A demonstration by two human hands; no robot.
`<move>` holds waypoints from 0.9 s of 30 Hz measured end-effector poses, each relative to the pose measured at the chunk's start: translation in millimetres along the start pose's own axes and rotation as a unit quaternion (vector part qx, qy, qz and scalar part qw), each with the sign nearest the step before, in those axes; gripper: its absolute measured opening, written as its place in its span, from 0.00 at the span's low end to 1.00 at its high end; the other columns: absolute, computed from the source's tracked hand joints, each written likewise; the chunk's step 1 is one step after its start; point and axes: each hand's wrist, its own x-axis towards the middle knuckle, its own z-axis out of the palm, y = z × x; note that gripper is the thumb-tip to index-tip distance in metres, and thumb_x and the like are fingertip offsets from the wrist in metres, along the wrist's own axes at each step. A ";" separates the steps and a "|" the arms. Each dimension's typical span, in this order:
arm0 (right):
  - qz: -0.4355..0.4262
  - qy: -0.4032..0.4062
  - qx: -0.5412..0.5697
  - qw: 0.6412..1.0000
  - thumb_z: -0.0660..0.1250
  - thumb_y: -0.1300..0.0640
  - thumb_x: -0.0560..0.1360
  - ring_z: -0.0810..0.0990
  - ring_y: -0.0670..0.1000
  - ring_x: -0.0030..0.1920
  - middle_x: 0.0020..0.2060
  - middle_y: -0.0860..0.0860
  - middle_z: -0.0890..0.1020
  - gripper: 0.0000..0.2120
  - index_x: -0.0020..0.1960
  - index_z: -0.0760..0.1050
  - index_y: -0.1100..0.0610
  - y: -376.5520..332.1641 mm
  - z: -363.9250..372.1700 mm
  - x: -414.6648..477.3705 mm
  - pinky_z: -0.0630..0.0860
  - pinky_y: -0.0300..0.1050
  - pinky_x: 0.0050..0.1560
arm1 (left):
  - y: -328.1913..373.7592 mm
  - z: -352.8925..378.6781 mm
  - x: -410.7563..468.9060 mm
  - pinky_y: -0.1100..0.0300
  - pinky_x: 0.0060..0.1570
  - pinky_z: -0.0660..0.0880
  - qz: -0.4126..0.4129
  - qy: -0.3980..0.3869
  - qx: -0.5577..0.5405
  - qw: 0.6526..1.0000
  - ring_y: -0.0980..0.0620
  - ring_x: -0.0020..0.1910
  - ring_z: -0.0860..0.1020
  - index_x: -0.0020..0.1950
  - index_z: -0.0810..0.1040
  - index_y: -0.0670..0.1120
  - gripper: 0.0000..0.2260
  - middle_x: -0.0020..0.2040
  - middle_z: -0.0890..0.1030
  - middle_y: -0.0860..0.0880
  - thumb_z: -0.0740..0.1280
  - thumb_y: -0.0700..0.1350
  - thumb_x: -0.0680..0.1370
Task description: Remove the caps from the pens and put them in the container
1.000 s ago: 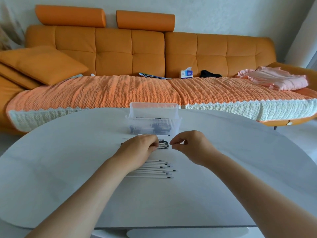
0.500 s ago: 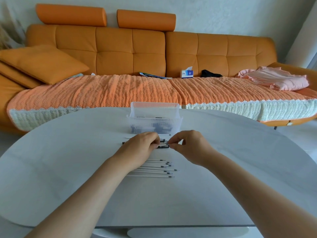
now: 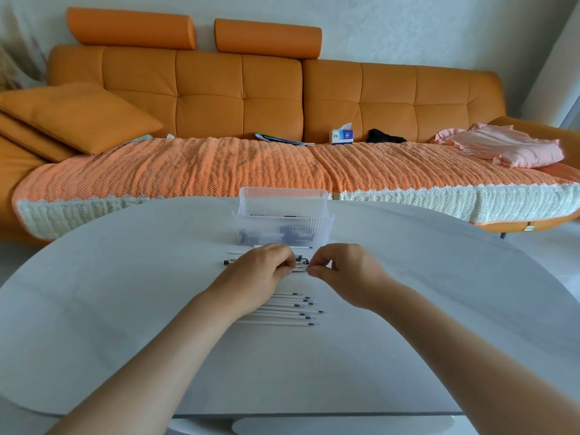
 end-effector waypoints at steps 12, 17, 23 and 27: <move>-0.001 -0.050 -0.006 0.999 0.70 0.44 0.75 0.76 0.38 0.41 0.46 0.38 0.80 0.09 0.54 0.81 0.44 -7.2 10.4 7.9 0.70 0.34 0.44 | -14.0 -1.7 -12.1 0.58 0.50 0.74 -0.016 -0.011 0.028 0.999 0.59 0.47 0.74 0.49 0.77 0.51 0.04 0.47 0.76 0.58 0.63 0.46 0.81; 0.002 0.008 -0.020 1.000 0.66 0.48 0.79 0.77 0.41 0.45 0.48 0.39 0.80 0.07 0.54 0.82 0.44 -5.9 10.7 18.7 0.74 0.38 0.49 | -14.0 -2.2 -14.4 0.58 0.49 0.74 -0.018 -0.010 0.051 0.998 0.58 0.47 0.73 0.50 0.79 0.52 0.05 0.48 0.76 0.57 0.63 0.48 0.80; -0.004 -0.016 -0.116 0.993 0.66 0.50 0.79 0.78 0.45 0.50 0.51 0.41 0.78 0.08 0.55 0.81 0.42 -4.5 16.8 23.7 0.76 0.43 0.50 | -17.0 -1.6 -14.9 0.60 0.46 0.68 -0.013 -0.035 0.072 0.997 0.60 0.49 0.69 0.49 0.79 0.55 0.04 0.45 0.73 0.60 0.64 0.51 0.79; -0.015 -0.014 -0.146 0.989 0.67 0.48 0.77 0.78 0.46 0.49 0.50 0.41 0.77 0.06 0.54 0.80 0.43 -6.2 19.4 26.1 0.76 0.43 0.48 | -19.0 -3.1 -14.8 0.59 0.46 0.70 -0.017 -0.040 0.057 0.997 0.60 0.48 0.69 0.51 0.79 0.56 0.05 0.45 0.73 0.60 0.64 0.51 0.79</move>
